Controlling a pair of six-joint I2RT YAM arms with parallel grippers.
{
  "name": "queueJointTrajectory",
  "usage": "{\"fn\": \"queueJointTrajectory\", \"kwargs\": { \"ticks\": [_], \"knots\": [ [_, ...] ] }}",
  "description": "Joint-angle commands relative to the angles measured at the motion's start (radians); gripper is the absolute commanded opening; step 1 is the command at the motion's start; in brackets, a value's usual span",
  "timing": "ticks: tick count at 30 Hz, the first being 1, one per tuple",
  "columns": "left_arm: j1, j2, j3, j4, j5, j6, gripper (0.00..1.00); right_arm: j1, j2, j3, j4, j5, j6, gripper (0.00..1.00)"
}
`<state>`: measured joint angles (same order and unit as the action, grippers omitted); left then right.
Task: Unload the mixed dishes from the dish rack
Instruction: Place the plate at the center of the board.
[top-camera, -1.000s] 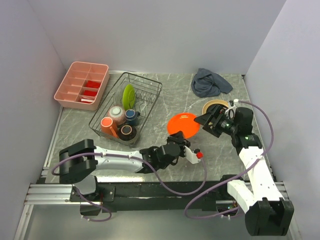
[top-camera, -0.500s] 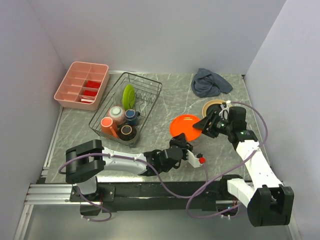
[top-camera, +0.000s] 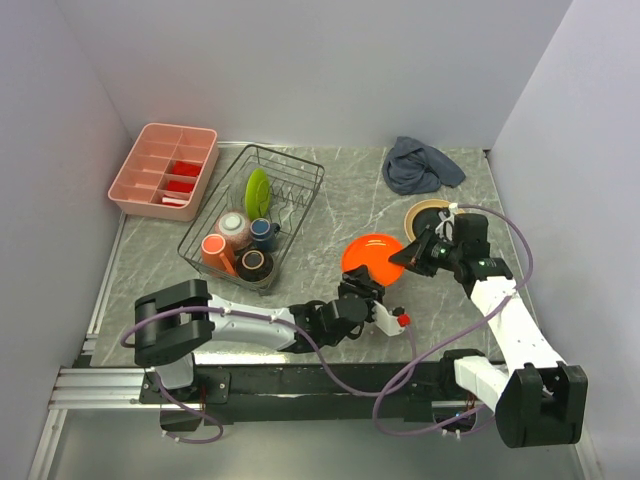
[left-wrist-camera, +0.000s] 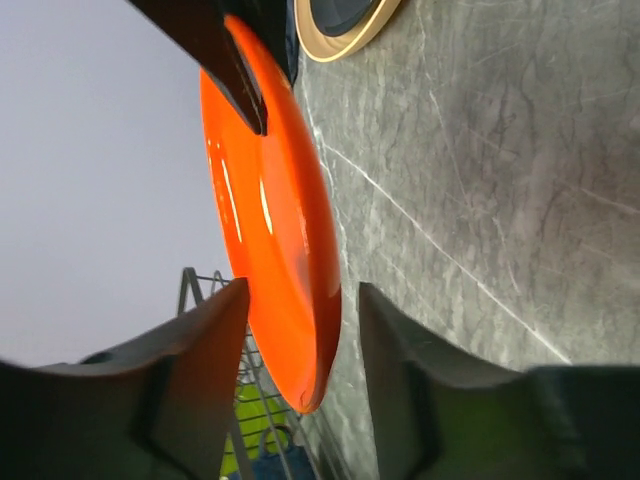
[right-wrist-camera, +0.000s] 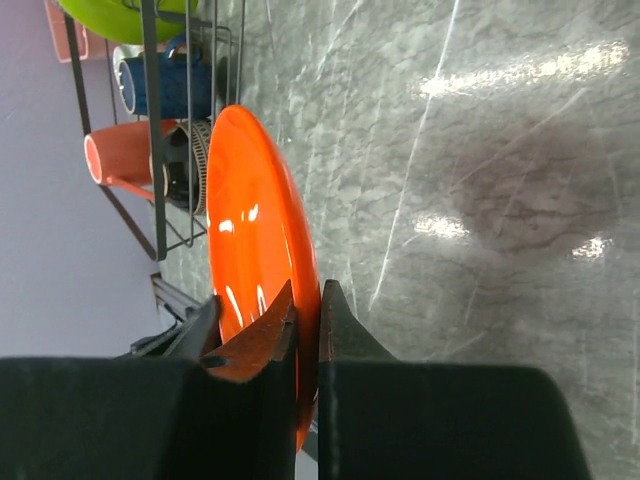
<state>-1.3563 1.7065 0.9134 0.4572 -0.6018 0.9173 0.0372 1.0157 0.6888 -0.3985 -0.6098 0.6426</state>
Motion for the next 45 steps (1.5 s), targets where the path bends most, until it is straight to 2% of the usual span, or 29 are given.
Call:
{"fn": "queueJointTrajectory", "kwargs": {
  "ticks": [1, 2, 3, 5, 6, 12, 17, 23, 27, 28, 31, 40, 45],
  "knots": [
    [0.014, -0.050, 0.009, 0.012, -0.019, -0.086, 0.58, 0.006, -0.006, 0.046, 0.035, 0.024, -0.018, 0.00],
    [0.020, -0.056, 0.007, 0.005, -0.019, -0.113, 0.62, 0.006, -0.003, 0.046, 0.036, 0.028, -0.014, 0.00],
    [0.028, -0.064, -0.001, 0.001, -0.021, -0.129, 0.72, 0.004, -0.002, 0.052, 0.036, 0.047, -0.011, 0.00],
    [0.052, -0.097, -0.008, -0.015, -0.020, -0.182, 0.78, 0.004, 0.003, 0.054, 0.047, 0.065, 0.002, 0.00],
    [0.062, -0.111, -0.013, -0.026, -0.013, -0.202, 0.85, 0.003, 0.006, 0.054, 0.053, 0.074, 0.006, 0.00],
    [0.169, -0.237, -0.018, -0.155, 0.052, -0.425, 0.99, -0.025, 0.037, 0.045, 0.119, 0.133, 0.066, 0.00],
    [0.319, -0.373, -0.031, -0.256, 0.187, -0.642, 0.99, -0.101, 0.061, 0.031, 0.185, 0.157, 0.118, 0.00],
    [0.509, -0.533, -0.088, -0.331, 0.327, -0.809, 0.99, -0.255, 0.061, -0.017, 0.280, 0.143, 0.193, 0.00],
    [0.653, -0.623, -0.119, -0.379, 0.453, -0.951, 0.99, -0.338, 0.061, -0.034, 0.297, 0.188, 0.216, 0.00],
    [0.718, -0.652, -0.123, -0.390, 0.474, -0.975, 0.99, -0.362, 0.063, -0.035, 0.305, 0.218, 0.219, 0.00],
    [0.816, -0.706, -0.154, -0.410, 0.516, -1.063, 0.99, -0.395, 0.075, -0.054, 0.348, 0.258, 0.245, 0.00],
    [0.867, -0.792, -0.251, -0.402, 0.381, -1.085, 0.99, -0.461, 0.283, -0.008, 0.463, 0.326, 0.293, 0.00],
    [0.867, -0.800, -0.284, -0.367, 0.369, -1.068, 1.00, -0.468, 0.429, 0.041, 0.504, 0.309, 0.322, 0.04]
  ]
}}
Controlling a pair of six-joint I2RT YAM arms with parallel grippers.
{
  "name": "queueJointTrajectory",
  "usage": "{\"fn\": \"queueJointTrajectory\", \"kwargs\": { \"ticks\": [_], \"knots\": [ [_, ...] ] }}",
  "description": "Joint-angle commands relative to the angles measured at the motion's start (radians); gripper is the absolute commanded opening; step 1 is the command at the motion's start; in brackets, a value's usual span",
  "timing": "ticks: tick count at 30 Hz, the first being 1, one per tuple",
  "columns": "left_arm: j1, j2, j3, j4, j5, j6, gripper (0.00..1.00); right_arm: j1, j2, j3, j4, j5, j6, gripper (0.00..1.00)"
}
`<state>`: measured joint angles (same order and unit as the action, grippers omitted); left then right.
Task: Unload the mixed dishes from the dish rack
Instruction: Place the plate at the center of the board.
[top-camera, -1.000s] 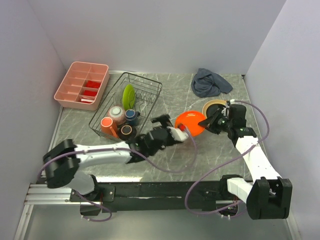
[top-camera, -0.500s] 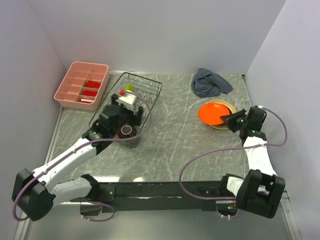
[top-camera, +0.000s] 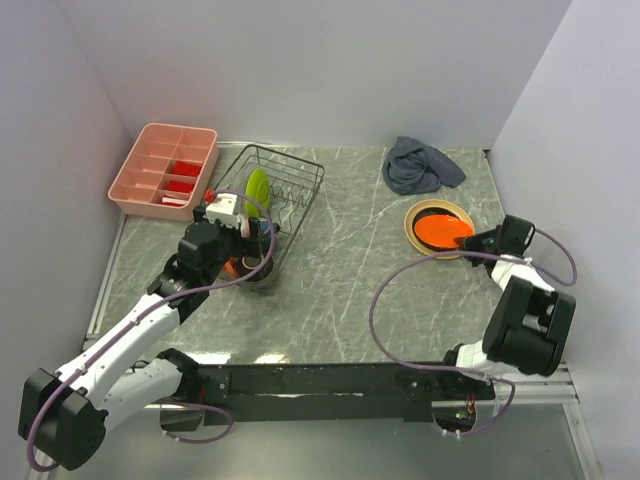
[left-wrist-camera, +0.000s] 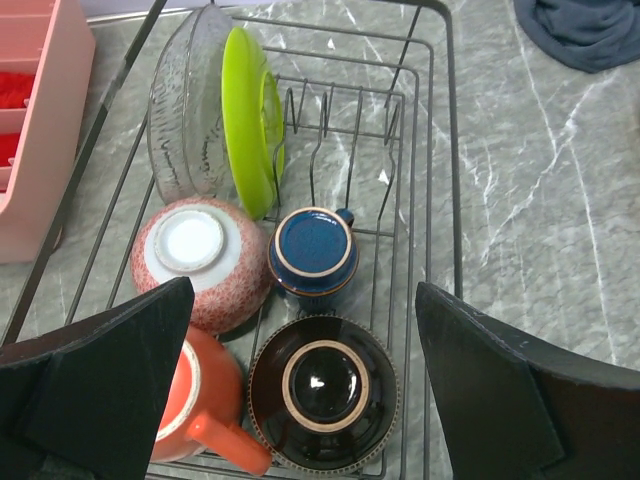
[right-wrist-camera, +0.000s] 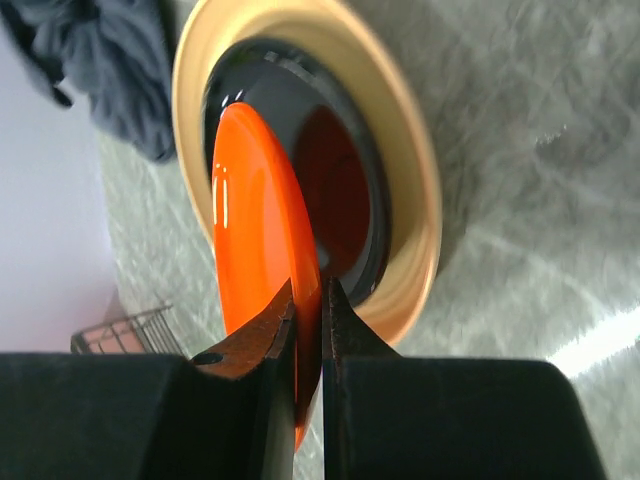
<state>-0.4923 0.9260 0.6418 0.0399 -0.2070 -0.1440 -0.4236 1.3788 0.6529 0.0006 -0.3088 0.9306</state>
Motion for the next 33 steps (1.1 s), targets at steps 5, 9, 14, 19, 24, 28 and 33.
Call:
{"fn": "queueJointTrajectory", "kwargs": {
  "ticks": [5, 9, 14, 19, 24, 28, 33],
  "knots": [
    [0.003, -0.013, -0.017, 0.067, -0.020, -0.006, 0.99, -0.007, 0.161, 0.123, 0.101, -0.009, 0.019, 0.18],
    [0.004, -0.004, -0.016, 0.071, -0.015, -0.005, 0.99, -0.006, 0.183, 0.162, 0.041, -0.007, -0.035, 0.36],
    [0.004, 0.013, -0.011, 0.075, -0.008, -0.003, 1.00, 0.000, 0.180, 0.201, -0.076, 0.007, -0.108, 0.53],
    [0.004, 0.036, -0.004, 0.074, -0.011, -0.003, 0.99, 0.025, 0.157, 0.227, -0.180, 0.072, -0.188, 0.63],
    [0.004, 0.043, -0.001, 0.075, -0.005, -0.003, 1.00, 0.075, 0.201, 0.318, -0.290, 0.137, -0.263, 0.68],
    [0.003, 0.045, 0.002, 0.071, -0.009, 0.000, 1.00, 0.103, 0.215, 0.355, -0.317, 0.168, -0.289, 0.73],
    [0.004, 0.039, 0.002, 0.066, -0.009, 0.001, 0.99, 0.109, 0.232, 0.381, -0.347, 0.175, -0.303, 0.79]
  ]
}}
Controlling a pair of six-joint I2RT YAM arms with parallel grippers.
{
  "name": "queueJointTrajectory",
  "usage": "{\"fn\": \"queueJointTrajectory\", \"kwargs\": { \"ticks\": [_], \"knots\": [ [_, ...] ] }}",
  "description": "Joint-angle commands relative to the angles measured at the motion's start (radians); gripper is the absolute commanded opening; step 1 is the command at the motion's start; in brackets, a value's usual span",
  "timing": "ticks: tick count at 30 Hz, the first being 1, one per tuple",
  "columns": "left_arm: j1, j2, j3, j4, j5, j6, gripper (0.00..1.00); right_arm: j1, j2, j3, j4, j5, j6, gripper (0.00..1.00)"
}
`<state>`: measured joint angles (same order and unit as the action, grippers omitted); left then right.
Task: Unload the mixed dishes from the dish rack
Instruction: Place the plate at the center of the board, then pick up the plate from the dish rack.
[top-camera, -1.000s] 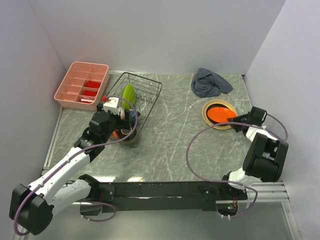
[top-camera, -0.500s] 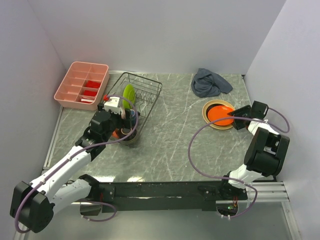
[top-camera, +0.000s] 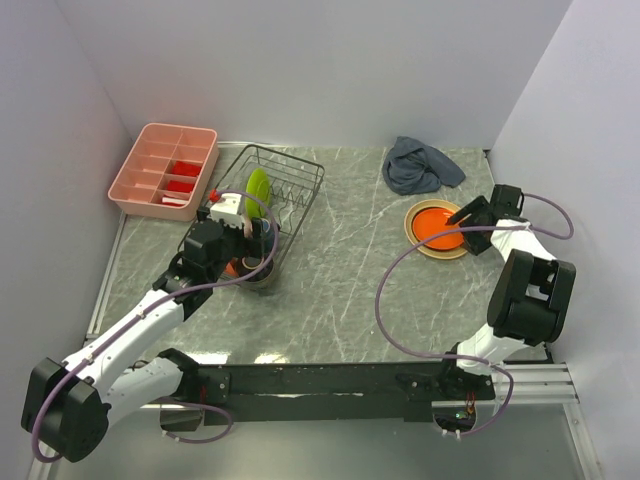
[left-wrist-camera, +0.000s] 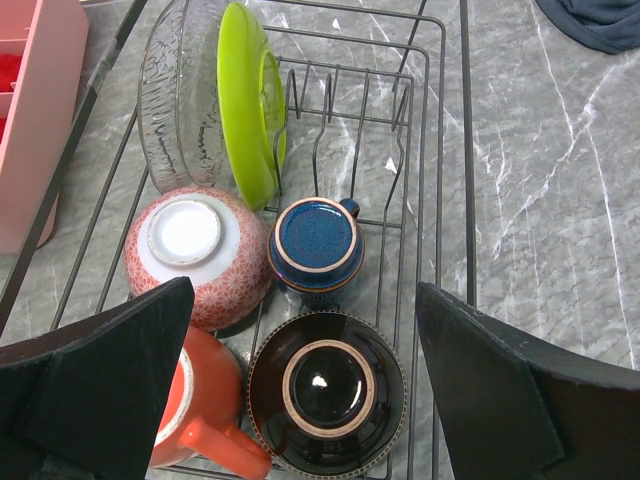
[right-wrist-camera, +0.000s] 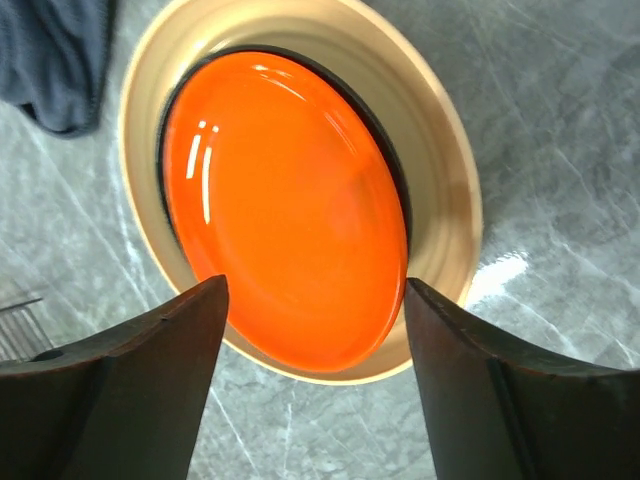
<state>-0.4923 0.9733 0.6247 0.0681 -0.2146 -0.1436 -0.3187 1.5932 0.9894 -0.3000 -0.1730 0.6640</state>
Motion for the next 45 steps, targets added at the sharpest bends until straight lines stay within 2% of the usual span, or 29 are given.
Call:
{"fn": "queueJointTrajectory", "kwargs": {
  "ticks": [1, 6, 10, 14, 22, 33, 39, 45],
  "knots": [
    [0.003, -0.008, 0.020, 0.038, 0.000, 0.001, 0.99, 0.006, 0.017, 0.042, -0.051, 0.044, -0.038, 0.79],
    [0.004, -0.008, 0.020, 0.035, 0.004, -0.002, 0.99, 0.013, -0.016, 0.003, -0.054, 0.064, -0.053, 0.86],
    [0.003, -0.007, 0.021, 0.036, 0.015, -0.007, 1.00, 0.030, -0.087, -0.014, -0.064, 0.075, -0.055, 0.86],
    [0.003, 0.005, 0.032, 0.016, 0.034, -0.020, 0.99, 0.078, -0.177, -0.024, -0.064, 0.081, -0.066, 0.92],
    [0.004, 0.094, 0.185, -0.108, 0.064, -0.065, 0.99, 0.239, -0.427, -0.109, -0.053, 0.073, -0.107, 0.97],
    [0.119, 0.399, 0.504, -0.284, 0.162, -0.114, 0.98, 0.296, -0.792, -0.319, -0.001, -0.106, -0.101, 1.00],
    [0.189, 0.511, 0.595, -0.306, 0.205, -0.123, 0.93, 0.296, -0.949, -0.419, -0.031, -0.146, -0.110, 1.00],
    [0.228, 0.616, 0.664, -0.343, 0.250, -0.117, 0.87, 0.296, -1.027, -0.465, -0.060, -0.158, -0.116, 1.00]
  ]
}}
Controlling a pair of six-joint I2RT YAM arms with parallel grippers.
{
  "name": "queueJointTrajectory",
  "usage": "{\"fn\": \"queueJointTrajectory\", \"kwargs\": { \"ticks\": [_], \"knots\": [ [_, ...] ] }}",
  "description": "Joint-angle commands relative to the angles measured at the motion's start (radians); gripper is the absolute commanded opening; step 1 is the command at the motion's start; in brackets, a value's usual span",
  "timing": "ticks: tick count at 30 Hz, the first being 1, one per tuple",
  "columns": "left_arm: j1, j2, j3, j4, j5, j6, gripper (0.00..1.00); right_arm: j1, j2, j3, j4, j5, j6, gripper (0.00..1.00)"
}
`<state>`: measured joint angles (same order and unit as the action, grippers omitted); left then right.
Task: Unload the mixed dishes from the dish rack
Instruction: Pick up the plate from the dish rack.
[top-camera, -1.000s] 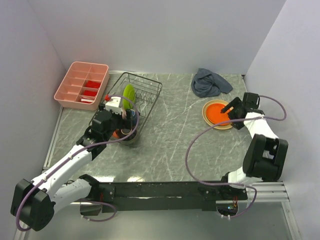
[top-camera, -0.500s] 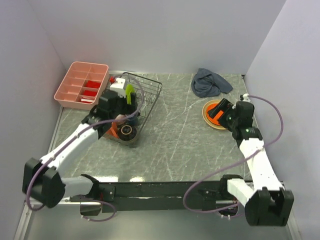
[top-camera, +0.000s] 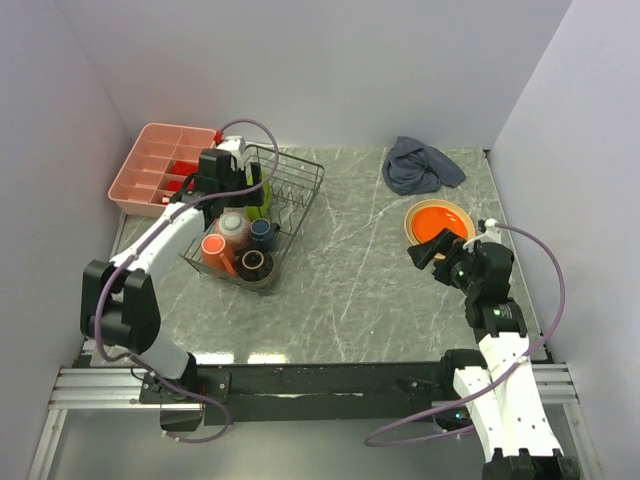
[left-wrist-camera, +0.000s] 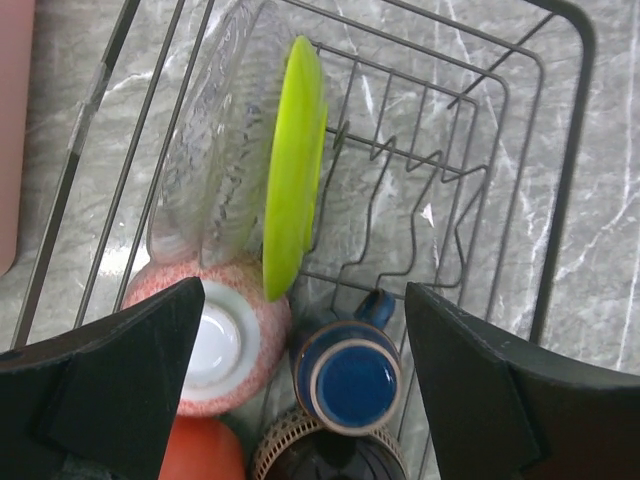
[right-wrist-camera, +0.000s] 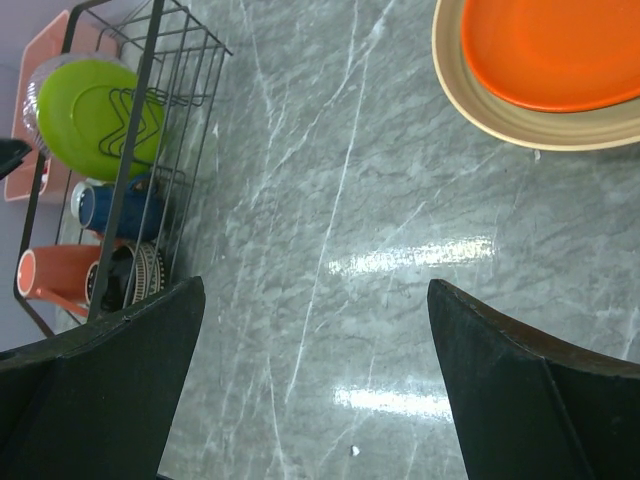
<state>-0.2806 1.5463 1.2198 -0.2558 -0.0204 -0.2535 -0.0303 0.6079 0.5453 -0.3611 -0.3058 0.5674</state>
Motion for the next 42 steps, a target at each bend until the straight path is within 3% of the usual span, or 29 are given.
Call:
{"fn": "queueJointTrajectory", "kwargs": {
  "ticks": [1, 10, 26, 32, 42],
  "knots": [
    [0.021, 0.054, 0.076, -0.022, 0.060, -0.004, 0.86, 0.007, -0.046, -0.024, -0.004, -0.027, -0.021, 1.00],
    [0.043, 0.161, 0.168, -0.080, 0.128, 0.036, 0.59, 0.009, -0.069, -0.047, -0.013, -0.029, -0.032, 1.00],
    [0.046, 0.276, 0.274, -0.128, 0.175, 0.148, 0.43, 0.007, -0.005, -0.051, 0.039, -0.065, -0.035, 1.00],
    [0.046, 0.288, 0.297, -0.129, 0.234, 0.177, 0.29, 0.006, 0.010, -0.051, 0.053, -0.072, -0.035, 1.00],
    [0.046, 0.285, 0.322, -0.164, 0.298, 0.243, 0.14, 0.007, 0.018, -0.054, 0.060, -0.084, -0.031, 1.00]
  ]
}}
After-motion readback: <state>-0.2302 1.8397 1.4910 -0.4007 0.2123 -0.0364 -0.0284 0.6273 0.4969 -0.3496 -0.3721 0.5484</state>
